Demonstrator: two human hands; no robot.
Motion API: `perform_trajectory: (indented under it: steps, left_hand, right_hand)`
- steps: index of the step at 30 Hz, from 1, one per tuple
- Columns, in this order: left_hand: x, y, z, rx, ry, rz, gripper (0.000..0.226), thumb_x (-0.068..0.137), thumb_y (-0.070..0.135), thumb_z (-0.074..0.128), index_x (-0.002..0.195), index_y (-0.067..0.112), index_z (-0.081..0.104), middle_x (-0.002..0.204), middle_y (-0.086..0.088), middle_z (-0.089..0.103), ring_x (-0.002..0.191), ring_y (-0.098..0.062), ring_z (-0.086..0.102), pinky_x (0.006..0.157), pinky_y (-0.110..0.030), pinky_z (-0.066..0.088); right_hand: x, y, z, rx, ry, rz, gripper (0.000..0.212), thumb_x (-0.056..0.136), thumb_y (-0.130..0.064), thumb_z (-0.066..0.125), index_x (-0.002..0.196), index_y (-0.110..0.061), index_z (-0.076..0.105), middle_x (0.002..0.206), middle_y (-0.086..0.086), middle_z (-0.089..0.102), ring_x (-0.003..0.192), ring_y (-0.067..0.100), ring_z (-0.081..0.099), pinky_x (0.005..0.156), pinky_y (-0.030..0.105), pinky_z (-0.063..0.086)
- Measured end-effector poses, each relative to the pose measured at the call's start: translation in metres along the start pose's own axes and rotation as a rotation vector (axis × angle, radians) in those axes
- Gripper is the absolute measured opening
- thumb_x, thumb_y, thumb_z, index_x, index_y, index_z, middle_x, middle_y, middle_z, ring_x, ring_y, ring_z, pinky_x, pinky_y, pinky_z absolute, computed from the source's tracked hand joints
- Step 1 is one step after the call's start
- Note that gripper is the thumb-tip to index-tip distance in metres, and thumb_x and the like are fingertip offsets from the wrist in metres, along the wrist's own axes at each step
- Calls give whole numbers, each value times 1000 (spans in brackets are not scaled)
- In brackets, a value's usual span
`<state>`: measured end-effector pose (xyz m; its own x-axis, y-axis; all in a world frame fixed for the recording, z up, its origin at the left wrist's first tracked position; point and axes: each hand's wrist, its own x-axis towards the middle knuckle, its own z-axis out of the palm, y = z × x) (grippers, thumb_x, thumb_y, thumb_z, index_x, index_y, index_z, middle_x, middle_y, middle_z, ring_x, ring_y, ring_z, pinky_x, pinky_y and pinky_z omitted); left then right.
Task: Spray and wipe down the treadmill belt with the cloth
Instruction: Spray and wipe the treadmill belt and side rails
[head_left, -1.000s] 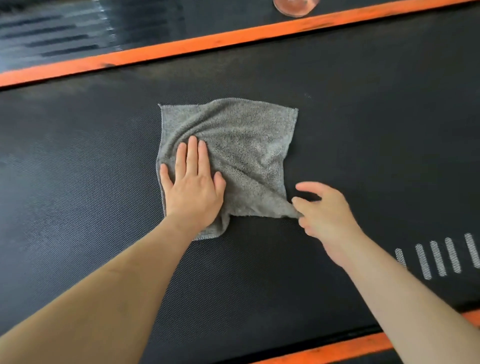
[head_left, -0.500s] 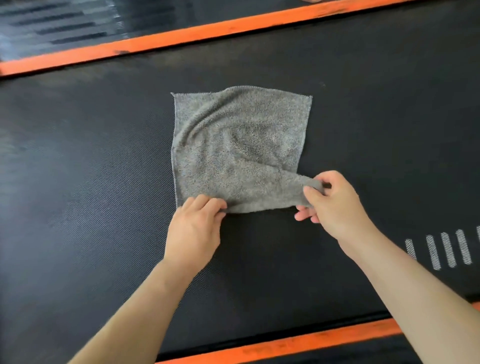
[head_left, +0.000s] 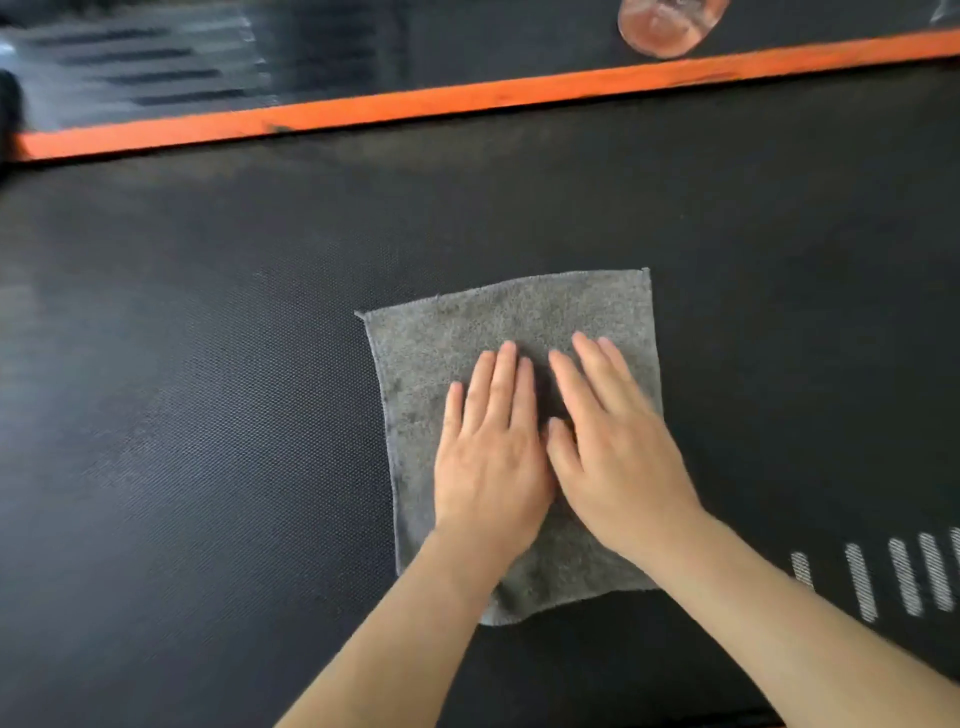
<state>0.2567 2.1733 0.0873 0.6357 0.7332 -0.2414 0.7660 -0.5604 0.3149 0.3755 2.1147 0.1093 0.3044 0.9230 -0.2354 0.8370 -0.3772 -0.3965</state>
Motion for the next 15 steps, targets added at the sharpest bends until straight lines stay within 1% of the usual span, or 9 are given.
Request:
perform_trajectory:
  steps: [1, 2, 3, 4, 5, 6, 9, 12, 15]
  left_hand:
    - [8, -4, 9, 69, -27, 29, 62, 102, 36, 21, 157, 7, 16, 166, -9, 8, 153, -25, 4, 123, -47, 12]
    - [15, -16, 15, 112, -31, 83, 63, 102, 37, 18, 158, 9, 10, 166, -7, 3, 153, -23, -1, 124, -46, 9]
    - [22, -28, 17, 146, -18, 154, 63, 102, 38, 18, 158, 10, 13, 166, -6, 7, 153, -22, 3, 124, -44, 9]
    - [28, -39, 10, 172, 2, 234, 63, 102, 39, 20, 157, 10, 19, 165, -5, 14, 152, -21, 10, 123, -42, 8]
    - [38, -53, 7, 166, 33, 278, 62, 102, 41, 22, 156, 11, 23, 164, -4, 19, 151, -20, 15, 121, -41, 7]
    - [46, -67, 3, 163, 27, 298, 62, 102, 42, 23, 156, 12, 25, 163, -3, 21, 151, -19, 16, 121, -39, 5]
    - [82, -94, -15, 206, 31, 283, 65, 101, 46, 16, 158, 16, 16, 165, 0, 12, 153, -16, 7, 122, -37, -1]
    - [131, -125, -38, 232, 47, 229, 64, 101, 46, 12, 159, 18, 6, 166, 2, 2, 153, -14, -2, 121, -36, -5]
    - [184, -156, -65, 286, 97, 184, 64, 102, 46, 13, 159, 19, 4, 167, 2, 0, 153, -15, -2, 122, -41, -1]
  right_hand:
    - [11, -2, 12, -28, -59, -5, 58, 102, -31, 23, 157, -15, 20, 165, 6, 15, 154, 21, 6, 123, 45, 17]
    - [20, -3, 25, -76, -92, -15, 59, 101, -36, 11, 158, -20, 5, 167, 0, 2, 153, 14, -6, 125, 45, 9]
    - [24, 3, 31, -113, -106, -21, 60, 100, -42, 4, 156, -24, -6, 165, -6, -9, 151, 9, -15, 125, 43, 1]
    - [25, 7, 30, -136, -102, -24, 61, 99, -47, 2, 155, -25, -11, 163, -10, -15, 149, 6, -19, 123, 39, -6]
    - [34, 12, 33, -177, -92, -62, 63, 100, -51, 2, 156, -25, -10, 163, -11, -17, 149, 5, -20, 121, 36, -9]
    - [42, 11, 36, -222, -90, -85, 64, 101, -51, 4, 157, -24, -6, 164, -10, -13, 150, 6, -16, 121, 35, -7]
    - [81, -5, 39, -277, -7, -96, 64, 102, -47, 8, 159, -19, 4, 167, -4, -1, 152, 10, -4, 121, 38, 1]
    - [145, -29, 35, -272, 35, -89, 63, 102, -45, 8, 160, -20, 3, 167, -5, -3, 153, 10, -4, 121, 38, 2]
    - [214, -49, 27, -279, 59, -97, 61, 104, -42, 15, 160, -21, 1, 167, -5, -5, 153, 10, -5, 121, 38, 1]
